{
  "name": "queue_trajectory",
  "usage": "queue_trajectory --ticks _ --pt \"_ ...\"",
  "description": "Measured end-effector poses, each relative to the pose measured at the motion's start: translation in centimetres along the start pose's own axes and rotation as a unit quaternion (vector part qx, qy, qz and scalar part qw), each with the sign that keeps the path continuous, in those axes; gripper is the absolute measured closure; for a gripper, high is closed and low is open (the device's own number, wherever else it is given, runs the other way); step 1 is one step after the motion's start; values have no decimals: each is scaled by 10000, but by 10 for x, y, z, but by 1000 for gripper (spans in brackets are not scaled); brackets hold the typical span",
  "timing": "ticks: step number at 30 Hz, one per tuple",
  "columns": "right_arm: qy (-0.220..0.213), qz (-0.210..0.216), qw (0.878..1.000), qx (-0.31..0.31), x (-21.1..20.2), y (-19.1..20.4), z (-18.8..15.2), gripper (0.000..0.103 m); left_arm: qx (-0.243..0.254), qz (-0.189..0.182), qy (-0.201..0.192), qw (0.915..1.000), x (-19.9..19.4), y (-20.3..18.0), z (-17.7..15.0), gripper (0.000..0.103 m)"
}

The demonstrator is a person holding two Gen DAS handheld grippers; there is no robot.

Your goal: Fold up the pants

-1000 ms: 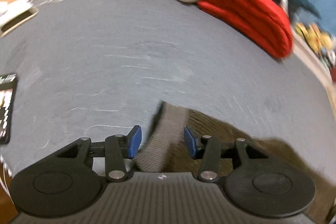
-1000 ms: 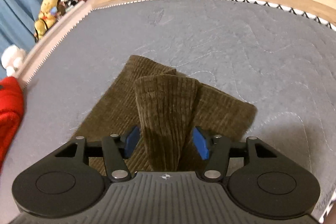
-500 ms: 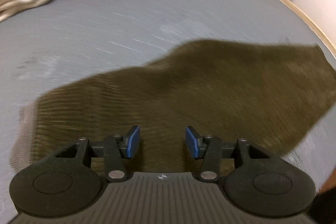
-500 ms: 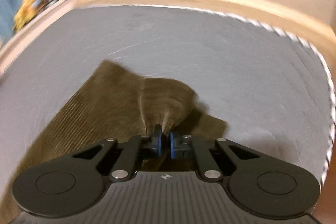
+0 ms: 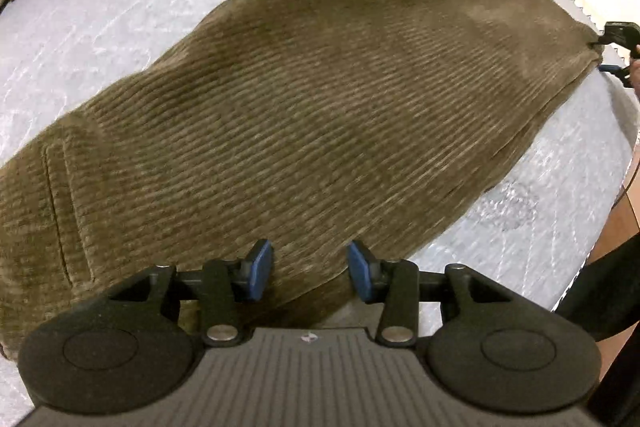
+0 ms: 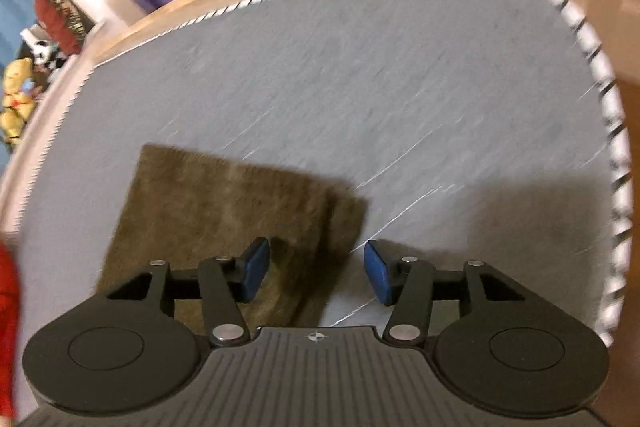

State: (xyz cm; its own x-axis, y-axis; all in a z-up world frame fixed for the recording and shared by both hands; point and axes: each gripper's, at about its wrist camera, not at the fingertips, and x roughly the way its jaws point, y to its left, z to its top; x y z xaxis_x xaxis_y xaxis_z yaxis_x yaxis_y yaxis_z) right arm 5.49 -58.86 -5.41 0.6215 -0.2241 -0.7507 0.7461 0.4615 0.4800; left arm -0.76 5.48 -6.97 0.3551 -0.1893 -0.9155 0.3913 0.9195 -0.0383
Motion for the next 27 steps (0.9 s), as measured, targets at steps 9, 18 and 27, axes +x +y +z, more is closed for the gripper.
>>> queue_trajectory --ticks 9,18,27 --pt "-411 34 9990 165 -4 3 -5 84 -373 198 -325 9986 -6 10 16 55" --pt "-1777 1820 9397 -2284 -110 131 -91 87 -1378 453 -755 9865 -24 42 29 55" --pt "1646 3851 6829 -5985 -129 206 -325 81 -1879 417 -705 9788 -21 62 30 54"
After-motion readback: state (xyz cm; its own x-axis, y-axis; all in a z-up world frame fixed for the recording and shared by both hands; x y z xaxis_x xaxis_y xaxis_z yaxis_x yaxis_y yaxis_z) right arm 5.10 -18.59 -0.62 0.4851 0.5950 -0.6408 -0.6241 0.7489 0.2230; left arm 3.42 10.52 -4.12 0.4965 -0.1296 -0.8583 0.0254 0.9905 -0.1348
